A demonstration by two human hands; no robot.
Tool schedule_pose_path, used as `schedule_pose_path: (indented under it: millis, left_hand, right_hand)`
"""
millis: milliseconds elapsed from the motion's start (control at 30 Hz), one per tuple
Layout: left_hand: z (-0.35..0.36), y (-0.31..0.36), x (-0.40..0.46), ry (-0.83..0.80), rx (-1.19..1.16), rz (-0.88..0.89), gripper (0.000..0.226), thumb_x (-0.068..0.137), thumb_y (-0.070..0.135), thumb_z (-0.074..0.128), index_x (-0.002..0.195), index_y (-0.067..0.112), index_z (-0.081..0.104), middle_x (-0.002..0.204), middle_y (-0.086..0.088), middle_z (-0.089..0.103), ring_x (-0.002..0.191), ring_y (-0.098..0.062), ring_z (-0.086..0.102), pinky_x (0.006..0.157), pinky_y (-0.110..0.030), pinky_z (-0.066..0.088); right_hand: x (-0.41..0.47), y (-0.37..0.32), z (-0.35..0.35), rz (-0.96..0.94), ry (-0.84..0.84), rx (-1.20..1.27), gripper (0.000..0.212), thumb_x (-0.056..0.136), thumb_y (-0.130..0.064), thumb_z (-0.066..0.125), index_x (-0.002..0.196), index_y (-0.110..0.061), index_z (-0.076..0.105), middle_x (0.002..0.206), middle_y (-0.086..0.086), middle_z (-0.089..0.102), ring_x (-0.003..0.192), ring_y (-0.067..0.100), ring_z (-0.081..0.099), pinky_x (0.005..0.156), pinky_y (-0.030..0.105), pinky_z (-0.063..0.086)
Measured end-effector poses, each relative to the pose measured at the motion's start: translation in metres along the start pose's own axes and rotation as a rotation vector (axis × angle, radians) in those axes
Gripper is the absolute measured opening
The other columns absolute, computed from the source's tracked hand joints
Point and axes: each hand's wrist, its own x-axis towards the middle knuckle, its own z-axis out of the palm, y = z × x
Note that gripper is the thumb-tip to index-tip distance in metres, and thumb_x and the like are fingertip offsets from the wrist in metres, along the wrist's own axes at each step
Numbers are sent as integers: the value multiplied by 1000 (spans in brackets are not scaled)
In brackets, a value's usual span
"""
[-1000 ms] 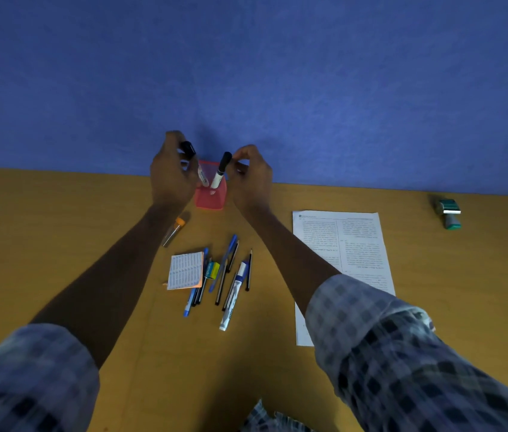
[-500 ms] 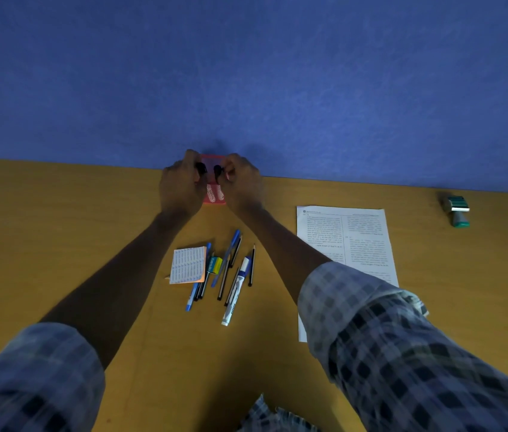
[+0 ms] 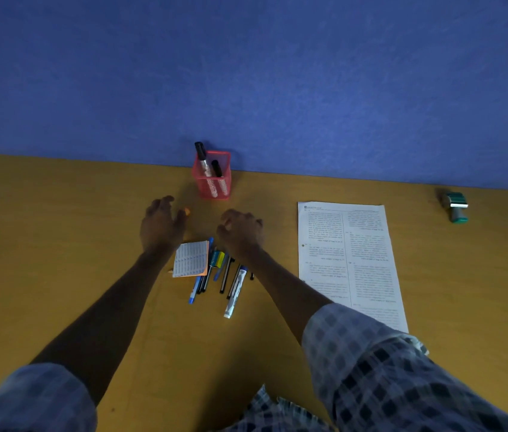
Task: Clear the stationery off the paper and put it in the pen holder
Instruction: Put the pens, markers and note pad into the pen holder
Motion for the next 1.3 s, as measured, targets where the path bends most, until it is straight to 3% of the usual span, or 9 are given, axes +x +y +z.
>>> schedule_pose_path:
  millis: [133, 367, 567, 700, 800, 900, 1033, 1167, 1300]
  left_hand:
    - [5, -12, 0, -166, 134, 31, 32, 96, 30, 45, 118, 10, 57, 117, -18, 59, 108, -39, 54, 85, -48, 49]
    - [12, -13, 5, -209, 86, -2, 28, 96, 31, 43, 107, 11, 58, 104, -17, 61, 94, -38, 59, 74, -45, 50]
    - [9, -13, 2, -146, 49, 104, 53, 98, 27, 47, 146, 14, 30, 114, -21, 61, 94, -39, 63, 66, -39, 45]
    - [-1, -4, 7, -53, -34, 128, 54, 93, 19, 54, 144, 14, 37, 115, -20, 61, 93, -36, 63, 68, -35, 45]
    - [-13, 6, 16, 41, -110, 164, 47, 86, 15, 61, 132, 15, 51, 110, -15, 65, 93, -33, 65, 73, -33, 48]
    - [-28, 21, 28, 118, -254, 218, 38, 86, 22, 64, 123, 15, 56, 101, -8, 70, 91, -25, 68, 79, -40, 58]
    - [-44, 46, 47, 209, -539, 265, 29, 88, 30, 62, 115, 23, 56, 94, 5, 67, 87, -10, 68, 78, -27, 57]
    - [-53, 66, 63, 276, -536, 372, 32, 88, 24, 64, 108, 42, 46, 89, 8, 64, 84, -8, 67, 71, -23, 54]
    - [-44, 74, 70, 221, -396, 343, 25, 87, 28, 63, 110, 24, 54, 92, 2, 69, 86, -14, 70, 69, -23, 50]
  right_hand:
    - [-10, -9, 14, -29, -129, -256, 24, 93, -36, 52, 99, -17, 66, 99, 6, 69, 101, 29, 58, 89, 40, 35]
    - [-13, -30, 26, 60, -129, -280, 25, 92, -39, 53, 97, -18, 66, 96, 7, 69, 99, 28, 61, 95, 39, 32]
    - [-6, -37, 23, 182, -183, -175, 20, 93, -30, 55, 102, -16, 66, 103, 5, 68, 103, 24, 62, 102, 41, 34]
    - [1, -38, 7, 199, -165, -43, 23, 90, -31, 60, 105, -16, 69, 109, 6, 69, 104, 27, 63, 97, 39, 44]
    - [12, -39, -16, 200, -60, 197, 15, 85, -18, 66, 95, -10, 73, 100, 9, 73, 90, 22, 68, 76, 28, 53]
    - [30, -44, -46, 157, 77, 309, 14, 85, -14, 66, 95, -7, 73, 95, 10, 74, 78, 14, 65, 56, 17, 41]
    - [49, -51, -81, 71, 308, 451, 15, 89, -14, 65, 96, -2, 68, 91, 11, 73, 82, 23, 70, 72, 36, 57]
    - [61, -53, -100, -37, 462, 526, 12, 90, -12, 66, 96, -2, 62, 88, 8, 72, 77, 13, 67, 69, 28, 57]
    - [72, -55, -105, -135, 485, 488, 14, 91, -14, 67, 98, -3, 61, 89, 8, 71, 81, 19, 69, 70, 31, 59]
